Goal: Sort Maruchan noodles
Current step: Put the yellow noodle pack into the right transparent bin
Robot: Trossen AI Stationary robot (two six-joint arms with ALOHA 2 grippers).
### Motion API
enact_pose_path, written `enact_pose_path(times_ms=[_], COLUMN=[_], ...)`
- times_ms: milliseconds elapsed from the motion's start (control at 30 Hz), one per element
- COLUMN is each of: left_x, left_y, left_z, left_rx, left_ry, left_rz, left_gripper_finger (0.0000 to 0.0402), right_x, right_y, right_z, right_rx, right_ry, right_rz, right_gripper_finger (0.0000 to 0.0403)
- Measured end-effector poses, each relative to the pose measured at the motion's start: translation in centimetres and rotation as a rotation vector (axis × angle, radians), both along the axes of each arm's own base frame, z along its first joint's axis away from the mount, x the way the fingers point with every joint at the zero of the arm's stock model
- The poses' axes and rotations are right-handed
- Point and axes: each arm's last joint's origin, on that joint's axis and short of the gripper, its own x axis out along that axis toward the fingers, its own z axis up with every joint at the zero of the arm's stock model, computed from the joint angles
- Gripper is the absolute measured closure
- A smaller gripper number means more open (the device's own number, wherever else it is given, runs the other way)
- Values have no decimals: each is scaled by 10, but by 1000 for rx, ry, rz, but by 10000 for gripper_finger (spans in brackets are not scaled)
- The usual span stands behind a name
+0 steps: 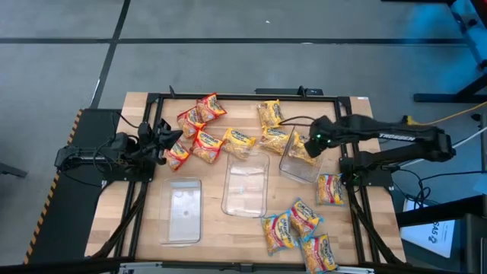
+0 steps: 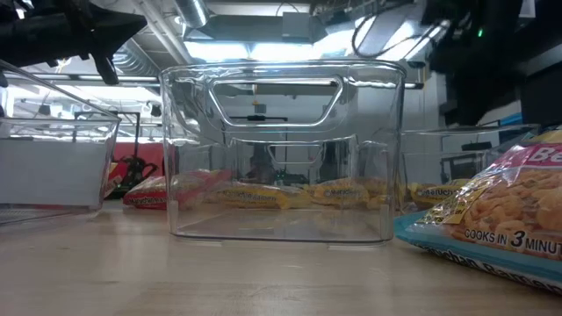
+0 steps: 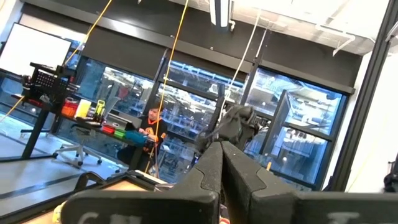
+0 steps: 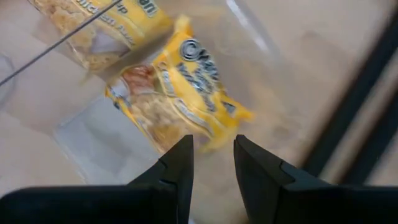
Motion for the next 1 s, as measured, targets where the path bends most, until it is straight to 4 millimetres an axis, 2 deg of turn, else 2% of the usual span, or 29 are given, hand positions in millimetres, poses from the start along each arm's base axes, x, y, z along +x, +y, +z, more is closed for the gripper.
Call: enact_pose_path(times_ms=[133, 267, 533, 1000], left_x=[0, -1, -1, -1], left_y=[0, 0, 0, 0], left_z=[0, 1, 1, 1], left_rx=[0, -1, 0, -1], left_ry=[-3, -11, -11, -11], left_rz=[0, 2, 2, 2], left_gripper_finger=[401, 401, 401, 401], right_x=[12, 16, 34, 41], right_y=[-1, -3, -9, -13], right_z=[-26, -45, -66, -85], right_rx=[24, 29, -40, -95], right_ry=[-46, 30, 94, 217], right_rz=[0, -60, -115, -123], right_gripper_finger=[290, 290, 290, 290])
